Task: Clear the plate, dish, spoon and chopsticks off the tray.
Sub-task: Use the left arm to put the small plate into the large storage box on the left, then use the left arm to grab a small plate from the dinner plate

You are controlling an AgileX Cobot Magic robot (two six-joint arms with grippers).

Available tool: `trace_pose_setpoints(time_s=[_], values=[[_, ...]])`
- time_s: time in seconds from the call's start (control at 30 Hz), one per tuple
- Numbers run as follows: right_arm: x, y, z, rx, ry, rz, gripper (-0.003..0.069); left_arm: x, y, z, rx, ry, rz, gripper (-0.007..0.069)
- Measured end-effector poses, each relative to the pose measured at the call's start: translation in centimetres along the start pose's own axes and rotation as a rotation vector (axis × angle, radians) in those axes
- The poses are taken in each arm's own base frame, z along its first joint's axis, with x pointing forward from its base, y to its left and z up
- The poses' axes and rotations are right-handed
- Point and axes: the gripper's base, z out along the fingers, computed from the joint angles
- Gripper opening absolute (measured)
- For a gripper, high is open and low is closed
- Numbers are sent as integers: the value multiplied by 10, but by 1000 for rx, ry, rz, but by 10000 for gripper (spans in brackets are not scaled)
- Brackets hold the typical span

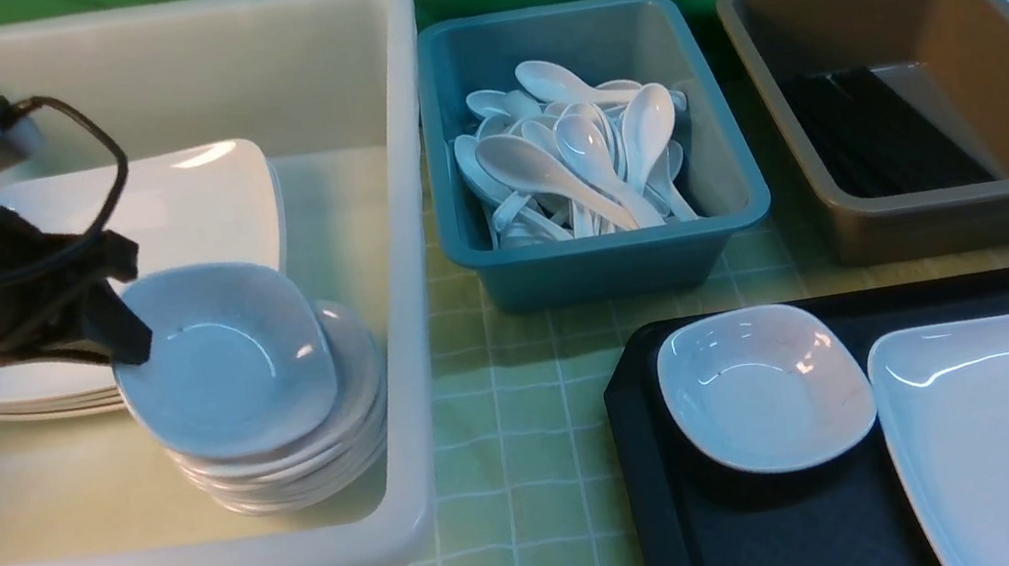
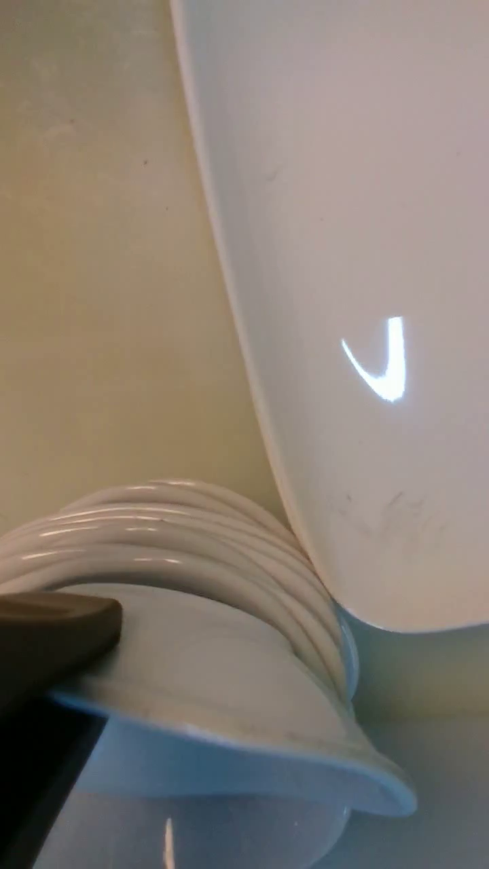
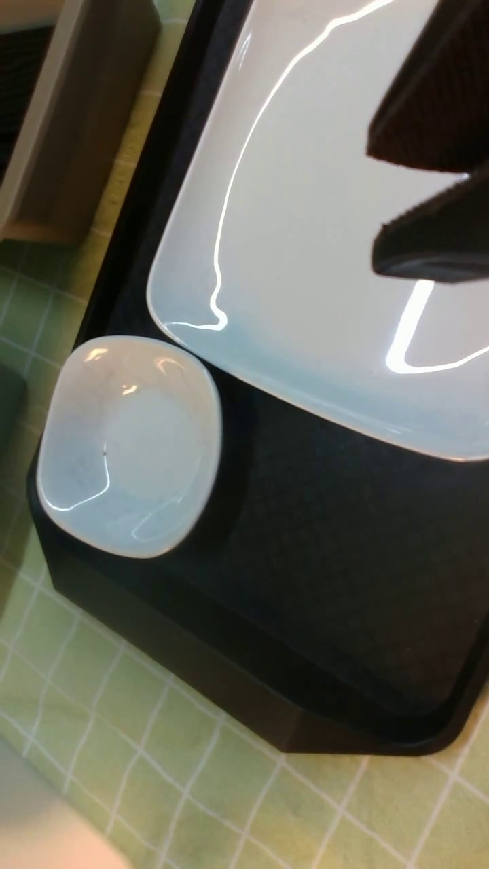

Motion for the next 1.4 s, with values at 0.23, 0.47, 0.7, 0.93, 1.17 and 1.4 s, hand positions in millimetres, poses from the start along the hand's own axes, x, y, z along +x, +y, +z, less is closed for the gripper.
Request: trace_pose_setpoints(time_s=[0.23,0.47,0.7,0.93,1.17,1.4], values=[[0,0,0,0,0,0,176,-6,1,-2,-13,-21,55,322],[0,0,0,0,0,0,183,-30,-11,-37,-3,-52,80,447],[0,0,0,0,0,0,189,-48,-65,-77,143,-103,67,223],[-13,-1,-17,23,-6,-33,142,-7,-213,-42,357,107,241,-4],[-24,-3,-40,60,7,-66,122,42,-297,33,261,242,263,48],[-21,-3,-41,60,42,-68,124,54,-304,108,142,271,165,232]])
